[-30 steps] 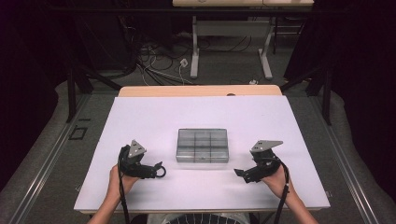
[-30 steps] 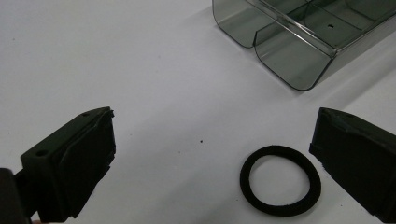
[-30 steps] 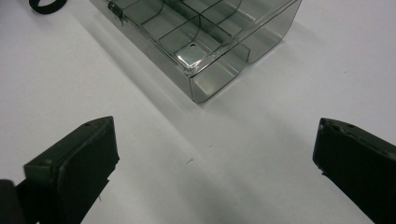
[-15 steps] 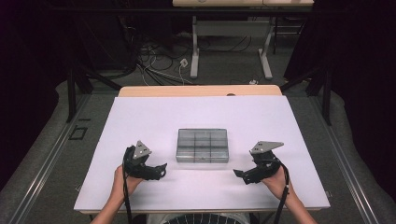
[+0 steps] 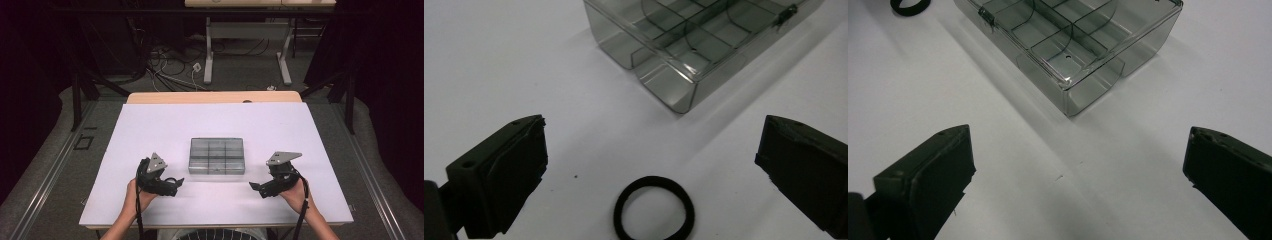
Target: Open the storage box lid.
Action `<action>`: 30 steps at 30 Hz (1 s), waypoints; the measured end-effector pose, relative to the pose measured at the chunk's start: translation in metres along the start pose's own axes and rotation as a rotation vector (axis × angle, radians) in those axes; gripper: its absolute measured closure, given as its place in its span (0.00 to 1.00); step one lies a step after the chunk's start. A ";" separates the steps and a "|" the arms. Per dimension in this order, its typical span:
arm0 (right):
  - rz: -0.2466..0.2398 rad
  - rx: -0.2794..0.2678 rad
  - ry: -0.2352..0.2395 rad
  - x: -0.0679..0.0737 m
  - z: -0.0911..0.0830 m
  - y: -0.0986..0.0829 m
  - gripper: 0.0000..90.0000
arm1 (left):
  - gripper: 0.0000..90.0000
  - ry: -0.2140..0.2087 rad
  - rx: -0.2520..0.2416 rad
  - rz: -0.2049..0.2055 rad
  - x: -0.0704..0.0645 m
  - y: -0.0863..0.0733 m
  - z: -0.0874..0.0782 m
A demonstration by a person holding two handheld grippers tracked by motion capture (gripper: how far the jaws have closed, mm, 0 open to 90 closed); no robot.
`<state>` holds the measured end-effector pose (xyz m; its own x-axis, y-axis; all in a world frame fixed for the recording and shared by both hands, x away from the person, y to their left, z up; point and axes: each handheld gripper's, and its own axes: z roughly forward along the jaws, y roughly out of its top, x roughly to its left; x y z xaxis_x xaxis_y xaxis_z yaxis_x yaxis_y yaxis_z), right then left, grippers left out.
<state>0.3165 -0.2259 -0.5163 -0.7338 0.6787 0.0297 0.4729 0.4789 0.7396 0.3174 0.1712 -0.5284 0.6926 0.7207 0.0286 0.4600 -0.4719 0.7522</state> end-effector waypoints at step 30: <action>-0.026 0.000 -0.006 0.001 0.005 -0.005 0.00 | 0.08 -0.171 -0.022 0.007 -0.048 0.019 0.018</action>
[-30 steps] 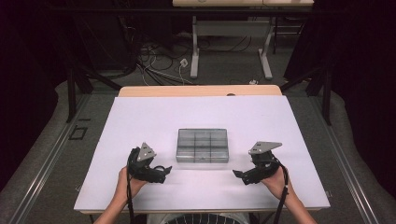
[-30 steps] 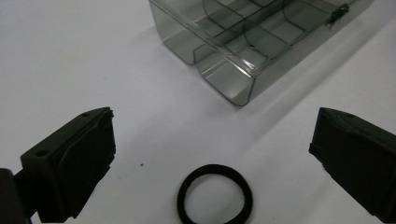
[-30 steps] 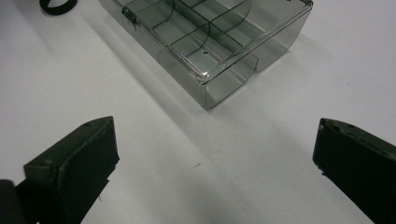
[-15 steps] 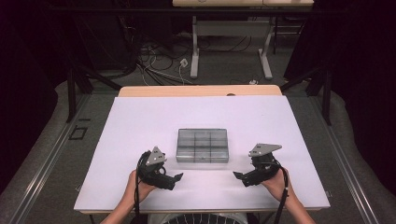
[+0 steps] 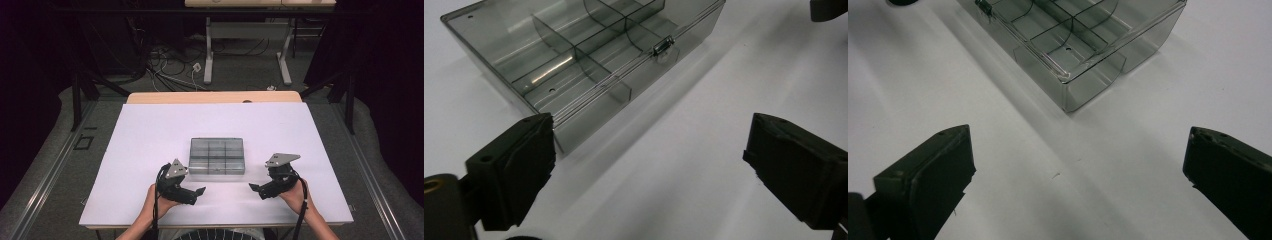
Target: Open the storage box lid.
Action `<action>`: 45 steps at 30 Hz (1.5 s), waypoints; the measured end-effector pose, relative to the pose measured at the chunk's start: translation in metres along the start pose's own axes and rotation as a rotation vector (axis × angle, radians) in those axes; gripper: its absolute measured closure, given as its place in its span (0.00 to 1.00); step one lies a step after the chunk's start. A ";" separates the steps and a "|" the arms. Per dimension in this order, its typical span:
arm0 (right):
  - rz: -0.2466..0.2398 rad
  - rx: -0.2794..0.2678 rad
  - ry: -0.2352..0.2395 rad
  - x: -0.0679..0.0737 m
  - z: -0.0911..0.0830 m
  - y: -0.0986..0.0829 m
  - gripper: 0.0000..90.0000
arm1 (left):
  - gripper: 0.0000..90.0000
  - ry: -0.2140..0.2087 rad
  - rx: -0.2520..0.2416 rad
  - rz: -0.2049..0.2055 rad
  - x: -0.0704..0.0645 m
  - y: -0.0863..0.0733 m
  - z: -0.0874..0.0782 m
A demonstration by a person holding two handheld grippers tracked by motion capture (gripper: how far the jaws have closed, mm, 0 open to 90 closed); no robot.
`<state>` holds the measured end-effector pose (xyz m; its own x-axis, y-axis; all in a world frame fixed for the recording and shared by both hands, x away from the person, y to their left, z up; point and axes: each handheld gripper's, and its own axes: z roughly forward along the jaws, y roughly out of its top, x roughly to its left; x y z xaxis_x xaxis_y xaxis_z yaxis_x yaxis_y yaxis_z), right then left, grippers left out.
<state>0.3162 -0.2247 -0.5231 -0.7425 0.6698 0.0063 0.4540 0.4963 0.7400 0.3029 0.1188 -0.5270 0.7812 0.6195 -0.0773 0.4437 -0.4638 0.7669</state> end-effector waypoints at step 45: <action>-0.021 -0.003 -0.003 0.000 0.007 0.001 0.00 | 0.86 -0.023 -0.071 -0.218 -0.014 0.004 0.058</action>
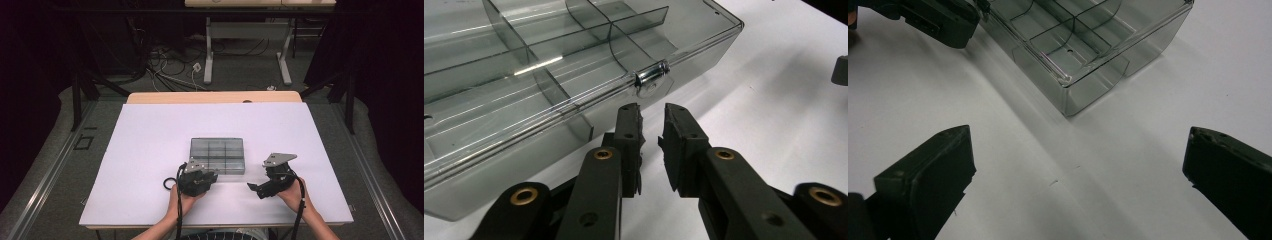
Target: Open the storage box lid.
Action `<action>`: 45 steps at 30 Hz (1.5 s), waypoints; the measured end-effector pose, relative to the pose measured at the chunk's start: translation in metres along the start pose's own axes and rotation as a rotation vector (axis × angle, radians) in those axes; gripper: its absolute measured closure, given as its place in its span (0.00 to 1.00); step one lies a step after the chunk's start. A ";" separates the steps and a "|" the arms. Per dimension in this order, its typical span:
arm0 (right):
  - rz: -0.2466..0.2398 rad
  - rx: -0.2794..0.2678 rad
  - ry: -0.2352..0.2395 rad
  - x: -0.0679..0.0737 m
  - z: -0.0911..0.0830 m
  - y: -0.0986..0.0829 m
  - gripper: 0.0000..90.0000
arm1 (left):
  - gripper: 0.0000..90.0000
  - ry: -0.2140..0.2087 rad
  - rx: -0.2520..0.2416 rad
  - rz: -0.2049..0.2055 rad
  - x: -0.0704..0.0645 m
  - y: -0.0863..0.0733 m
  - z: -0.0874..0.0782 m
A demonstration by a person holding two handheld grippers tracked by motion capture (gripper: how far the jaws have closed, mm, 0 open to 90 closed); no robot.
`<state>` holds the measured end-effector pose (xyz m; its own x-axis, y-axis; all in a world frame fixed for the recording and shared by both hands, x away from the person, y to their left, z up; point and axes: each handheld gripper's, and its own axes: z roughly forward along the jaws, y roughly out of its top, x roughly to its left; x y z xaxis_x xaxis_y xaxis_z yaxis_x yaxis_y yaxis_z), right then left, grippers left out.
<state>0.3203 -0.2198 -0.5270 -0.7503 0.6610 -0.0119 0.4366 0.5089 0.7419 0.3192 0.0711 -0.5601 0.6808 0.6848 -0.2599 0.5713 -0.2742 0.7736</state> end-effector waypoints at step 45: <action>0.004 0.026 0.009 -0.002 0.008 -0.002 0.00 | 0.91 -0.070 -0.047 -0.032 0.011 -0.002 -0.001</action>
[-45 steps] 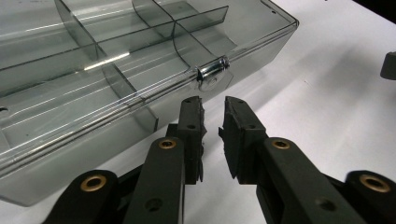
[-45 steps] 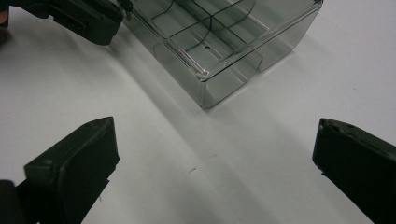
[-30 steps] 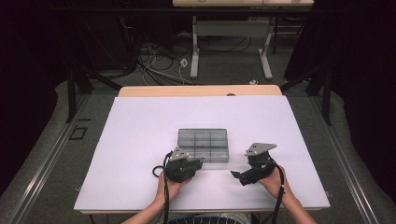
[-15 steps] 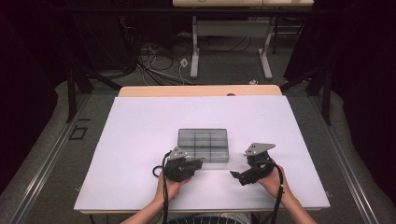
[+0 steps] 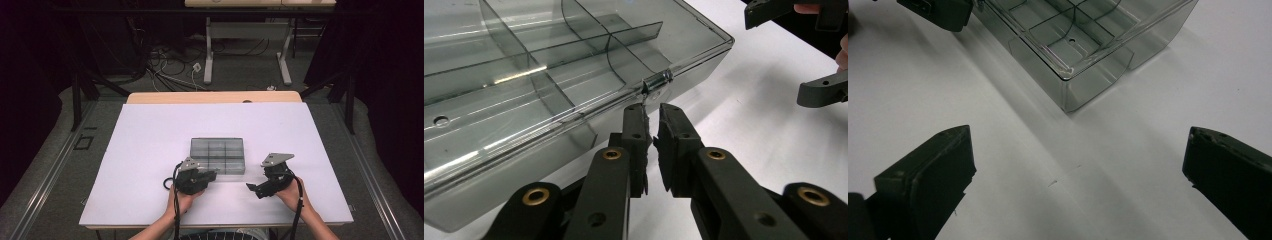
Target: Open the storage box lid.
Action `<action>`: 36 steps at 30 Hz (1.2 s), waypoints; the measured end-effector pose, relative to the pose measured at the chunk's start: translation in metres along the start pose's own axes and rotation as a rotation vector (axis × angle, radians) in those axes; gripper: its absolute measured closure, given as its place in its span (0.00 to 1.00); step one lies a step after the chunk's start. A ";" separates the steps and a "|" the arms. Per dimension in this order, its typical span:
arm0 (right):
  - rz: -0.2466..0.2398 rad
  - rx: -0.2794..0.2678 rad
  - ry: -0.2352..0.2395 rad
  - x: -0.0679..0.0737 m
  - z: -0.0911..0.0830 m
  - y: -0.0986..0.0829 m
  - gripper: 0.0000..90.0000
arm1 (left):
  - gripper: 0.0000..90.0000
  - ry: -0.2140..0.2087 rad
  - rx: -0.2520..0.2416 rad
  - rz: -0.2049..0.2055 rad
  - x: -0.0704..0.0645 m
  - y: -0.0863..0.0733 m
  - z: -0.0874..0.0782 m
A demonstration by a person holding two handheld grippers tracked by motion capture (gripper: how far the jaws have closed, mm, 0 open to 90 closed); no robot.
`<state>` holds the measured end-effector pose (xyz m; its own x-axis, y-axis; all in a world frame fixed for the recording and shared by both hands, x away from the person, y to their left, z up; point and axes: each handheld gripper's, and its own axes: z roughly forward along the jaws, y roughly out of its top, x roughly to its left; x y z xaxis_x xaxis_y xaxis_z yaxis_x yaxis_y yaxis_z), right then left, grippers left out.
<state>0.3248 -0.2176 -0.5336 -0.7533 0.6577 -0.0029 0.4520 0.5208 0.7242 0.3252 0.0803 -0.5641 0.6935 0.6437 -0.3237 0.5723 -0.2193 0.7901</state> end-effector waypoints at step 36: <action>0.004 0.017 -0.002 0.000 0.001 0.000 0.00 | 0.92 0.015 0.011 0.019 -0.002 0.001 0.001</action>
<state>0.3254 -0.2175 -0.5339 -0.7506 0.6608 -0.0016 0.4630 0.5276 0.7122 0.3248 0.0777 -0.5633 0.6980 0.6499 -0.3006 0.5639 -0.2402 0.7901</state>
